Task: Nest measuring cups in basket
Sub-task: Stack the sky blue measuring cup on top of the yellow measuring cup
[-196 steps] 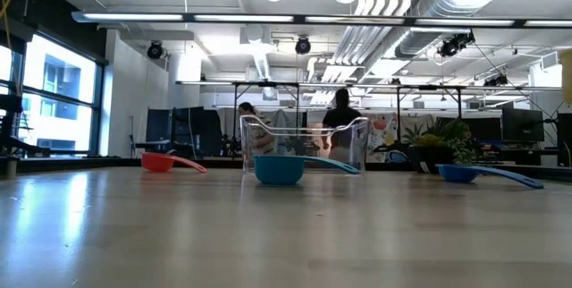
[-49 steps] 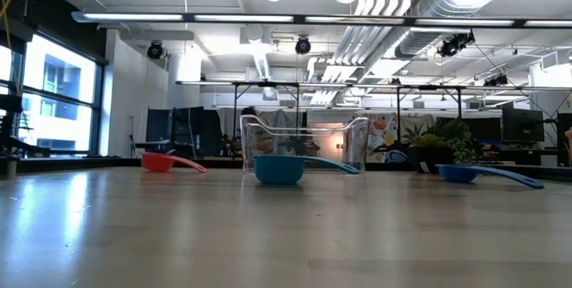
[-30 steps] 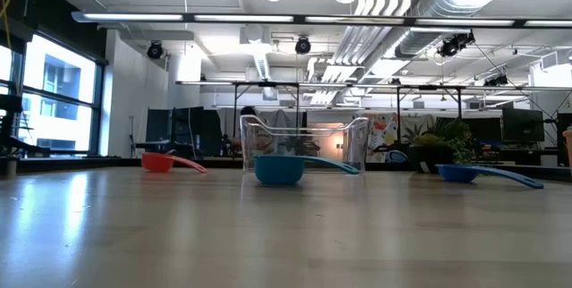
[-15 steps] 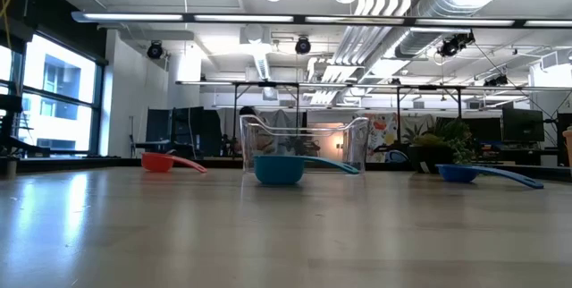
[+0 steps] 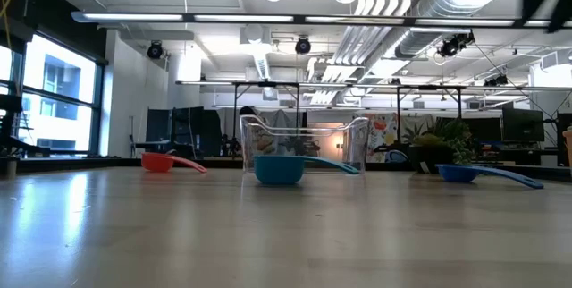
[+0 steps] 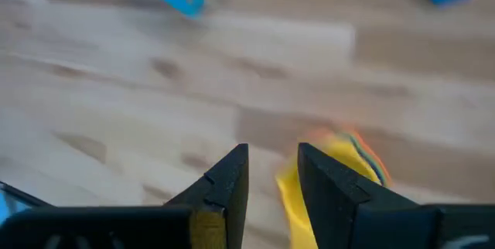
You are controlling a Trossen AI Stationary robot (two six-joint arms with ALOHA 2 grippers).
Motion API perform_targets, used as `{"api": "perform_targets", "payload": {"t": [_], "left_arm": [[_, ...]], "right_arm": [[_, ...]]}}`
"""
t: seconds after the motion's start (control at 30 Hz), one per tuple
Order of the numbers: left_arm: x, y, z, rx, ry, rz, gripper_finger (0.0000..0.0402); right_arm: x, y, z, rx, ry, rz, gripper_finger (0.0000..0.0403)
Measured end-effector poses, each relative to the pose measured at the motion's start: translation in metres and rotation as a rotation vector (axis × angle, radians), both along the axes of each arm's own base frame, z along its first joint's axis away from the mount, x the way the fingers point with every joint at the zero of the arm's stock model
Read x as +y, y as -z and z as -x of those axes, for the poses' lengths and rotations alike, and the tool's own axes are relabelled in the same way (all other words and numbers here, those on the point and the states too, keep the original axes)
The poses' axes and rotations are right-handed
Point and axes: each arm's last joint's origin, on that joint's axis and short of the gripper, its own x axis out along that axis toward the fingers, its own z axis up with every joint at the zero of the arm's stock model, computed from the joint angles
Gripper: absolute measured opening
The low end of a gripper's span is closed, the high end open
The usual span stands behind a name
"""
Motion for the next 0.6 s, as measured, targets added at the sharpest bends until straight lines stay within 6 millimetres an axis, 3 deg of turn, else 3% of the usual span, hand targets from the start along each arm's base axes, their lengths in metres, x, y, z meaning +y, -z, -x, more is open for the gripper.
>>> {"api": "perform_targets", "payload": {"t": [0.6], "left_arm": [[0.033,0.0,-0.009,-0.033,-0.301,0.096,0.0106]], "right_arm": [[-0.086,-0.006,-0.059,-0.013,-0.293,0.301,0.0109]]}}
